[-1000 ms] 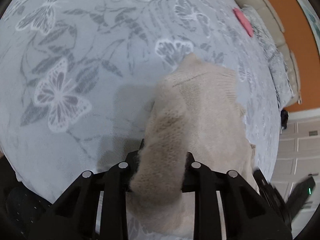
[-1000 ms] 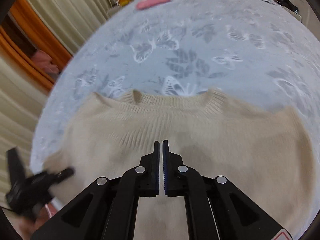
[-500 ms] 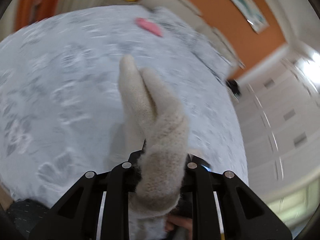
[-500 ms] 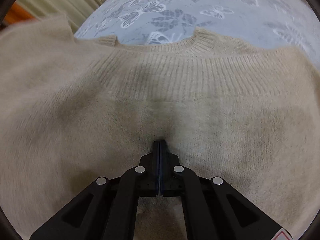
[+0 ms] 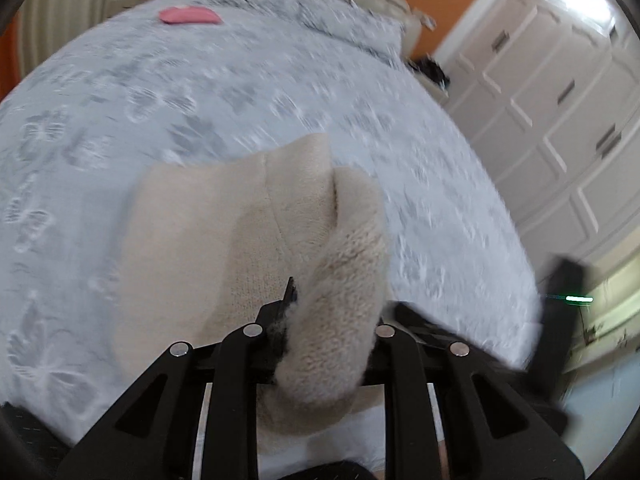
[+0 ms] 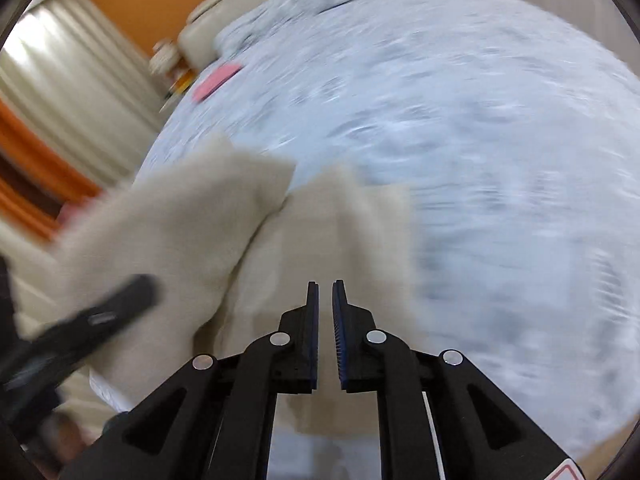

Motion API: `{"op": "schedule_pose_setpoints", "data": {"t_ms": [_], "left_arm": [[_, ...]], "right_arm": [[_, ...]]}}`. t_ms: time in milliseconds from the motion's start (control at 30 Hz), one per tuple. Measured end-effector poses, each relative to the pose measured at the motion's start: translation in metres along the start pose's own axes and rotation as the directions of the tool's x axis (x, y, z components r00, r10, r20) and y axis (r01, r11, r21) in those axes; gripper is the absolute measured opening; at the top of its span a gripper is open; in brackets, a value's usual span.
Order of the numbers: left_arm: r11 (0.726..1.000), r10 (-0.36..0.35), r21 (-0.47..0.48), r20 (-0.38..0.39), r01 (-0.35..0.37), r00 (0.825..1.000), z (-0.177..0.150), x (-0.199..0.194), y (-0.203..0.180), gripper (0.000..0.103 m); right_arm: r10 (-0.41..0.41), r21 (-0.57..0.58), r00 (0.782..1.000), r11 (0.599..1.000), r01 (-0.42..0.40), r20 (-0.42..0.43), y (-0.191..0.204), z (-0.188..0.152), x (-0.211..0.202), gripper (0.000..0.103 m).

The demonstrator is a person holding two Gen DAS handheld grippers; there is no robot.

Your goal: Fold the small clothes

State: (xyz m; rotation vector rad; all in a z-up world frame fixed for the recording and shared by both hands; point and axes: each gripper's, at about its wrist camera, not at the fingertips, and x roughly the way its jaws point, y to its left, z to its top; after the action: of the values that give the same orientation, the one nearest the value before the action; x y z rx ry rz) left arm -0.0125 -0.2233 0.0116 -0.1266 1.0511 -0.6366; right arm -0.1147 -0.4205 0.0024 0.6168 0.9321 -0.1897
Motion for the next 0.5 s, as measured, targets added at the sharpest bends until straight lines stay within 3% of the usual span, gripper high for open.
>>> {"op": "schedule_pose_setpoints", "data": {"t_ms": [100, 167, 200, 233, 300, 400, 500], "left_arm": [[0.998, 0.028, 0.061, -0.110, -0.021, 0.994, -0.023, 0.054, -0.025, 0.029], [0.998, 0.052, 0.037, -0.135, -0.048, 0.989, -0.036, 0.061, -0.028, 0.038], [0.999, 0.040, 0.019, -0.107, -0.038, 0.994, -0.040, 0.052, -0.029, 0.044], [1.000, 0.024, 0.011, -0.058, -0.024, 0.998, -0.044, 0.035, -0.030, 0.061], [0.999, 0.047, 0.027, 0.020, -0.047, 0.999, -0.047, 0.001, -0.028, 0.076], [0.992, 0.107, 0.058, 0.078, -0.112, 0.991, -0.046, -0.033, -0.017, 0.078], [0.988, 0.148, 0.039, 0.068, -0.151, 0.987, -0.046, -0.047, 0.000, 0.079]], "right_arm": [[0.008, 0.032, 1.000, 0.999, -0.007, -0.028, -0.031, -0.007, -0.012, 0.014], [0.030, 0.052, 0.998, 0.998, -0.026, -0.061, -0.035, -0.005, -0.007, 0.027], [0.078, 0.059, 0.994, 0.996, -0.074, -0.076, -0.031, -0.004, -0.005, 0.040], [0.120, 0.058, 0.989, 0.992, -0.115, -0.084, -0.029, 0.000, -0.004, 0.053], [0.204, 0.031, 0.972, 0.979, -0.201, -0.117, -0.015, 0.011, 0.005, 0.061], [0.251, 0.006, 0.947, 0.967, -0.255, -0.200, 0.012, 0.028, 0.030, 0.066], [0.196, -0.040, 0.931, 0.975, -0.218, -0.308, 0.031, 0.034, 0.064, 0.070]]}}
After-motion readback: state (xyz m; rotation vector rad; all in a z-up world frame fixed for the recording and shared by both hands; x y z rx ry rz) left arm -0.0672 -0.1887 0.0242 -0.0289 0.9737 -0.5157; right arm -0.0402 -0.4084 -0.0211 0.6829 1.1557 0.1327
